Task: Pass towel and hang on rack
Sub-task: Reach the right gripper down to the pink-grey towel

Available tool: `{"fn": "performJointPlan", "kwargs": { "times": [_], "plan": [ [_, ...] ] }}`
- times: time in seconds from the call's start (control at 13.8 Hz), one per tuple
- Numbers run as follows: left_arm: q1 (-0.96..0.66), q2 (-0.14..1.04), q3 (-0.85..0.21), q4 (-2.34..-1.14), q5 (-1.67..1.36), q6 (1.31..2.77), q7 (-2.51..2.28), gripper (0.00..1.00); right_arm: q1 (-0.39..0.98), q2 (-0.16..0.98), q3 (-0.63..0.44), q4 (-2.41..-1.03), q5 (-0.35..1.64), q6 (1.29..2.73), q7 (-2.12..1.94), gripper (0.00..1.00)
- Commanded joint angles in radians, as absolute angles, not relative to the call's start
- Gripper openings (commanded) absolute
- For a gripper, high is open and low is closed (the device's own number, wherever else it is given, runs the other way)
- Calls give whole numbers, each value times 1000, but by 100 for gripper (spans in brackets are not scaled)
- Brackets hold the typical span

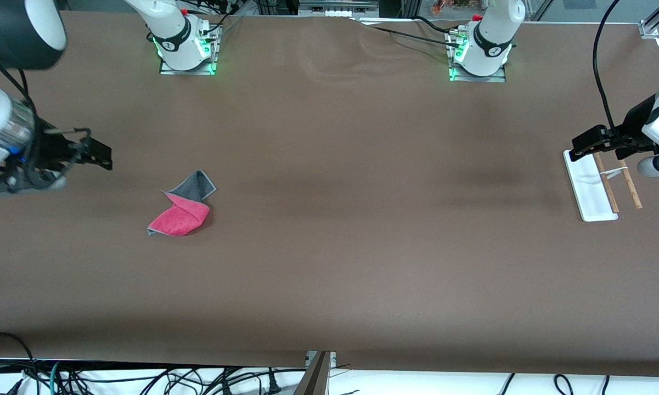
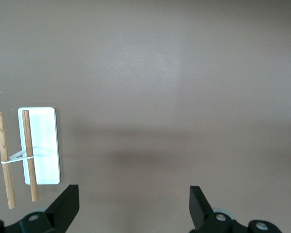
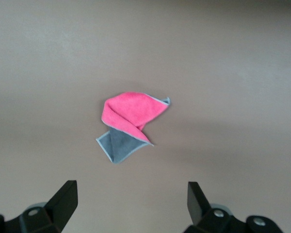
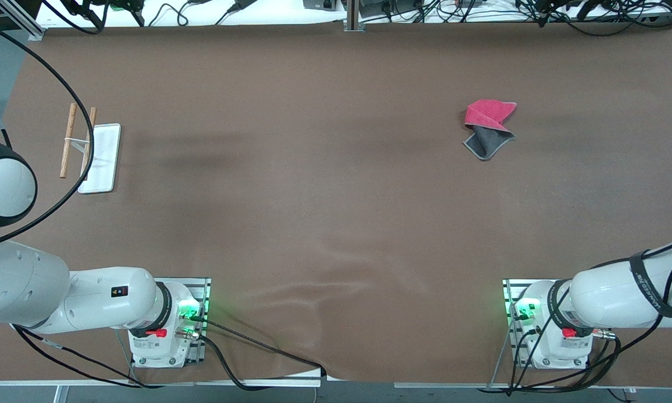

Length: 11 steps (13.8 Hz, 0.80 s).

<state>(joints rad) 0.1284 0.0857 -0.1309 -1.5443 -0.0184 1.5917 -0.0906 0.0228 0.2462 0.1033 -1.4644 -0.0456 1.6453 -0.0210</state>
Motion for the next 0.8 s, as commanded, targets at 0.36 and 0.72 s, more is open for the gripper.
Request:
{"fn": "performJointPlan", "kwargs": {
  "times": [0.36,0.72],
  "plan": [
    [126,100,-135,-1512,2,1569,-78,100,152,616,109,-1462,-49,1983,-20,100],
    [127,100,-135,-1513,2,1569,-78,100,155,718,107,-1474,-43,1999,-20,100]
  ]
}}
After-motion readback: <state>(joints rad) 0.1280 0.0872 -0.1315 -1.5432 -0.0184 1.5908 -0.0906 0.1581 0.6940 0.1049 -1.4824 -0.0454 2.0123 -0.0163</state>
